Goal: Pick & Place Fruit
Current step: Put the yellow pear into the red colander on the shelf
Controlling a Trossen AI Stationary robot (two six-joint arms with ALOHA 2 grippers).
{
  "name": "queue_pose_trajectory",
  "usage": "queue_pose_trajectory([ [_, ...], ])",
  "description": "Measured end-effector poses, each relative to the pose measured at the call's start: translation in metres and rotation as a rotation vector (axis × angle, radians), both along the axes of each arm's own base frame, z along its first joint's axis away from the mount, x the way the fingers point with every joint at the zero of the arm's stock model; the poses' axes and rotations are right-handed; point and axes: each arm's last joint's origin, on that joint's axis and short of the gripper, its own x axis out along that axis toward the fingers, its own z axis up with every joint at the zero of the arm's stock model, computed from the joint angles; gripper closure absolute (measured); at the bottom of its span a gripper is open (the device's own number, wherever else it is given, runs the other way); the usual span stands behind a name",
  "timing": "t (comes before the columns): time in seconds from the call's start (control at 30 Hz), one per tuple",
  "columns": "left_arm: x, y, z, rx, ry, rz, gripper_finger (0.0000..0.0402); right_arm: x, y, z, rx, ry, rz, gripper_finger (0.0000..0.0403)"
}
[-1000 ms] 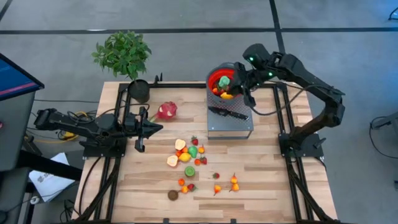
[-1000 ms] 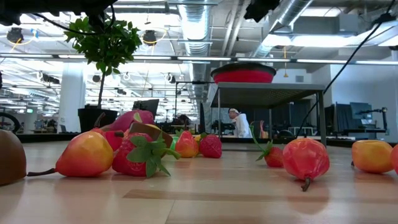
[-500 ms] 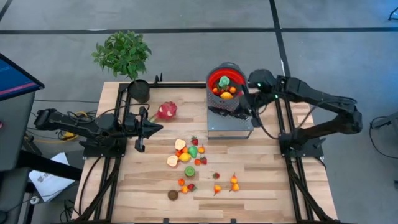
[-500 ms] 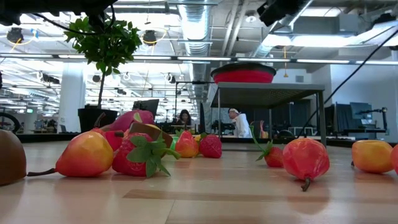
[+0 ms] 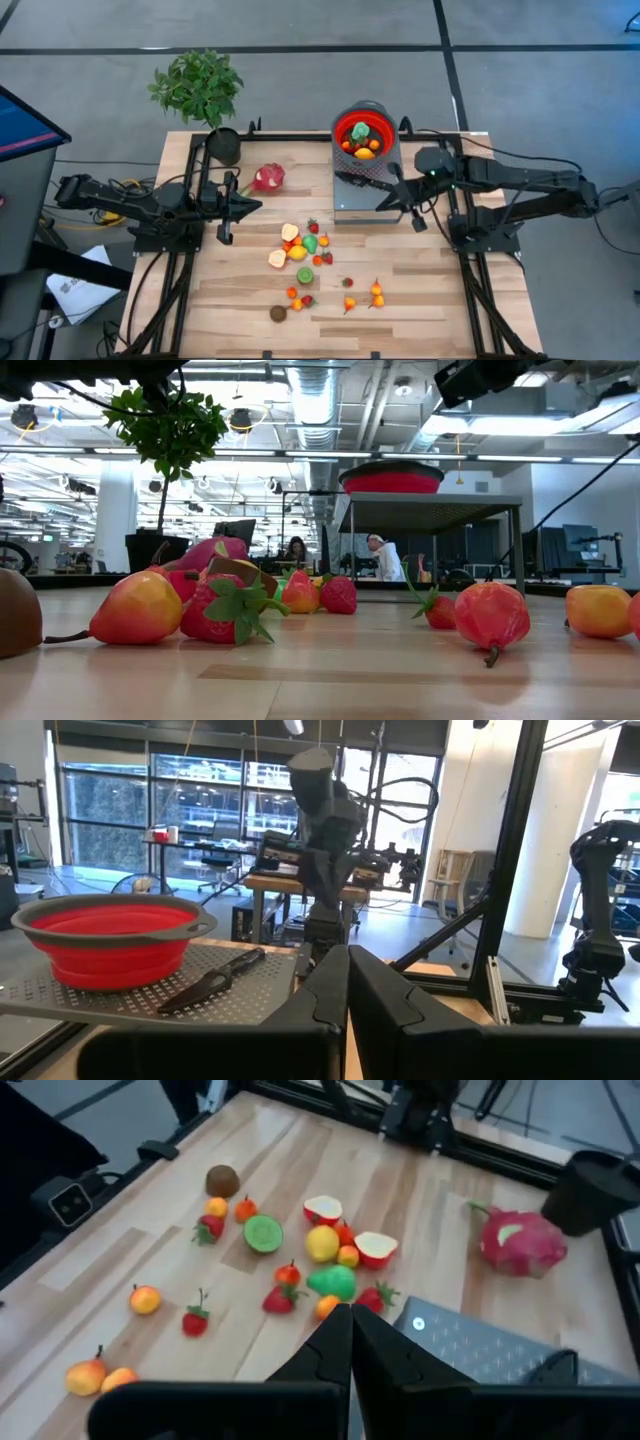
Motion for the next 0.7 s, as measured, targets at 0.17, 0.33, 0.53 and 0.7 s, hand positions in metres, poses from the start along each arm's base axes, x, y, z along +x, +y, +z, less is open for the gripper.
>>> queue_pose_trajectory([
  [0.17, 0.0, 0.0, 0.0, 0.0, 0.0, 0.0, 0.0399, -0.003, 0.009, -0.005, 0.043, 0.013, -0.044, 0.0403],
  [0.33, 0.0, 0.0, 0.0, 0.0, 0.0, 0.0, 0.0399, -0.001, 0.021, -0.008, 0.091, -0.012, -0.029, 0.0403],
  [0.53, 0.0, 0.0, 0.0, -0.001, 0.0, 0.0, 0.0399, 0.0, 0.036, -0.009, 0.099, 0.006, -0.087, 0.0403],
  [0.7, 0.0, 0.0, 0.0, -0.003, -0.001, -0.001, 0.0399, -0.002, 0.052, -0.009, 0.134, 0.012, -0.134, 0.0403],
])
